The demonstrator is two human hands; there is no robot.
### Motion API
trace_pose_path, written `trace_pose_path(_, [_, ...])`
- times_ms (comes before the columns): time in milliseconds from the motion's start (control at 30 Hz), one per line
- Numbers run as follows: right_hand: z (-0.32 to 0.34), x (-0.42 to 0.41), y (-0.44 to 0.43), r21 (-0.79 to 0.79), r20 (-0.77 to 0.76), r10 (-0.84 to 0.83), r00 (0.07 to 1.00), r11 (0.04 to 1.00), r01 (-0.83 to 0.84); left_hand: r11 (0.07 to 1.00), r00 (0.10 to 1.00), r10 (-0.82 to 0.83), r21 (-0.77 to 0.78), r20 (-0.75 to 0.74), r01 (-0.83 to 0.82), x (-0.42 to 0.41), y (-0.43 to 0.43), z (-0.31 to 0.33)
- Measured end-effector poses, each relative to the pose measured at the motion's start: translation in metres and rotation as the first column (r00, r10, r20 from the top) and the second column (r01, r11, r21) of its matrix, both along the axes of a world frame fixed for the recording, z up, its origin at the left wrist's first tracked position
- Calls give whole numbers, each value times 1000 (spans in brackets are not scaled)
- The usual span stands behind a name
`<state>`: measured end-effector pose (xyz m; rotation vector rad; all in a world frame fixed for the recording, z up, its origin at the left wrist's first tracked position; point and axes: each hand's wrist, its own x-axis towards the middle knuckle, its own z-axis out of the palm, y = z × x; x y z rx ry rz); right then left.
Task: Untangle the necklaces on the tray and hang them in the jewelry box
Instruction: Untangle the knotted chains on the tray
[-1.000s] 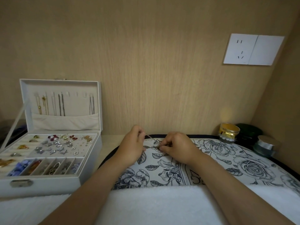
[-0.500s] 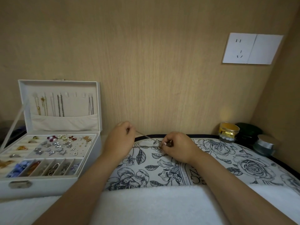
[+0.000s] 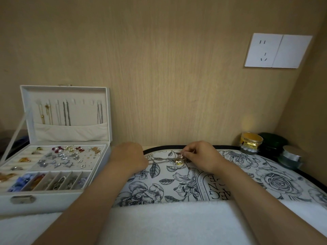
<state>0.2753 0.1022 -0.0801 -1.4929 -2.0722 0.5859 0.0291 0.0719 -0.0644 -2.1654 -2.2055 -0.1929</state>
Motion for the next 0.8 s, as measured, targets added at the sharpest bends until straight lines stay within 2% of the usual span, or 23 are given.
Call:
trace_pose_path(67, [0, -2, -1, -3, -29, -9, 1000, 1000, 9, 998, 996, -49, 41, -79, 53, 1, -1, 0])
trace_pose_path(100, [0, -4, -2, -5, -47, -8, 999, 1000, 8, 991, 993, -90, 93, -72, 96, 3, -1, -2])
trace_pose_path(233, [0, -7, -2, -4, -73, -14, 997, 1000, 14, 918, 928, -352, 238, 121, 317, 27, -5, -9])
trace_pose_path(300, [0, -8, -3, -4, -83, -22, 996, 1000, 22, 885, 890, -432, 257, 145, 388, 40, -8, -14])
trace_pose_path(467, [2, -11, -4, -17, -140, -18, 990, 1000, 16, 901, 868, -415, 254, 273, 351, 47, -5, -25])
trace_pose_path(600, [2, -11, -5, -50, -180, -48, 983, 998, 40, 918, 879, -392, 174, 271, 356, 48, -1, -29])
trace_pose_path(633, [2, -12, -5, -57, -187, -60, 980, 997, 50, 922, 862, -385, 171, 331, 347, 48, -2, -28])
trace_pose_path(667, [2, -12, -6, -58, -188, -73, 979, 996, 64, 931, 822, -366, 170, 436, 324, 48, -3, -26])
trace_pose_path(733, [2, -12, -5, -51, -185, -103, 977, 994, 95, 948, 686, -311, 167, 658, 270, 47, -4, -20])
trace_pose_path(800, [4, -13, -4, -57, -192, -141, 971, 989, 133, 965, 568, -242, 138, 787, 221, 46, -5, -13])
